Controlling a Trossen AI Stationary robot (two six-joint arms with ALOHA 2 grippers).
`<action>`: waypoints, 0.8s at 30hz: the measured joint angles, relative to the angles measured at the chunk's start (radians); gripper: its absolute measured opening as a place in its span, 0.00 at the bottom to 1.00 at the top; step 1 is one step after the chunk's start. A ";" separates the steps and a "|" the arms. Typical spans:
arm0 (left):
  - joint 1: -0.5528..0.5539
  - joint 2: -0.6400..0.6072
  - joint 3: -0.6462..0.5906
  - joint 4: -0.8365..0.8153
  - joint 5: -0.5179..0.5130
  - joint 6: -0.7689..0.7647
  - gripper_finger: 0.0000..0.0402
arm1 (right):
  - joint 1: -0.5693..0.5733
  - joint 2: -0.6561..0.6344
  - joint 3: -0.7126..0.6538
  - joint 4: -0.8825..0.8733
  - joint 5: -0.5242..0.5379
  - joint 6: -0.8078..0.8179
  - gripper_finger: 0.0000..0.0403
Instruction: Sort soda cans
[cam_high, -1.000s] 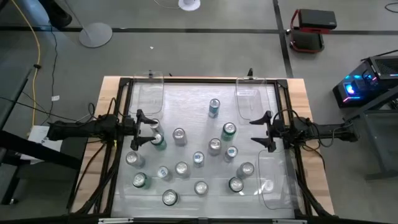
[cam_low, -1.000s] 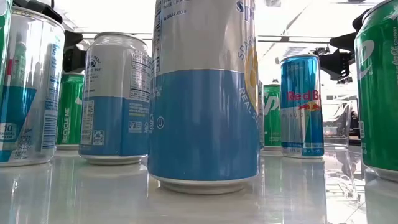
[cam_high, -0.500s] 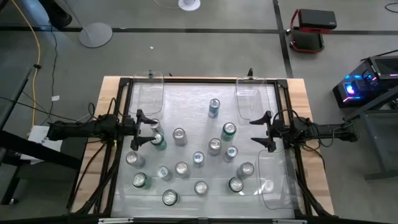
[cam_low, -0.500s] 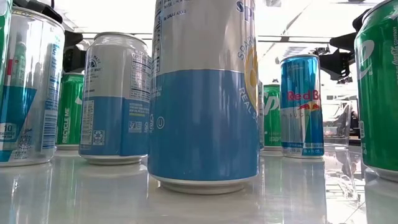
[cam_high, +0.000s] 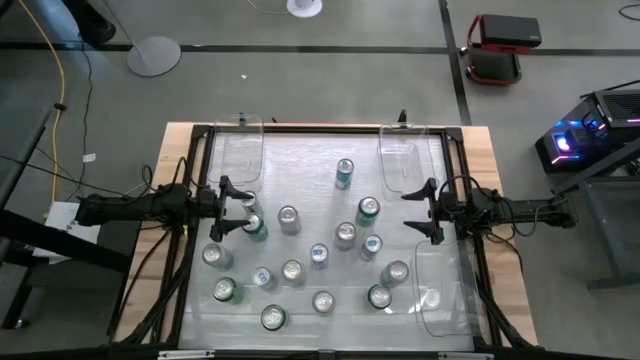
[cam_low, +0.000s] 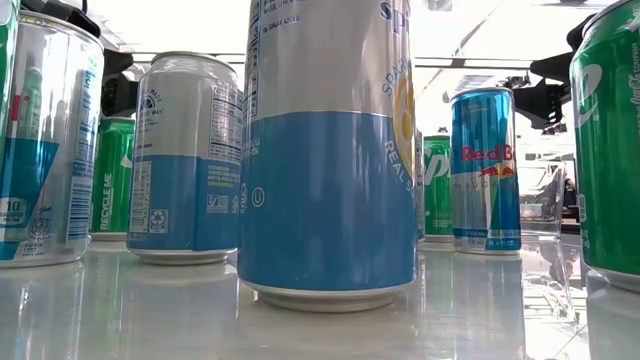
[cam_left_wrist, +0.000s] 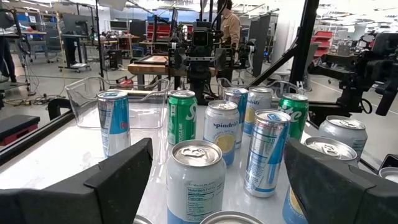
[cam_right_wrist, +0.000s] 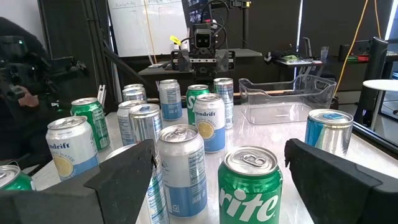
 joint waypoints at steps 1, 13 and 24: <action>0.000 0.000 0.000 0.000 0.000 0.000 0.85 | 0.000 0.000 0.000 0.000 0.000 0.000 0.87; 0.000 0.000 -0.001 0.024 0.000 -0.036 0.85 | 0.000 0.000 0.000 0.000 0.000 0.000 0.87; 0.000 0.000 0.000 0.164 -0.005 -0.332 0.85 | 0.000 0.000 0.000 0.000 0.000 0.000 0.87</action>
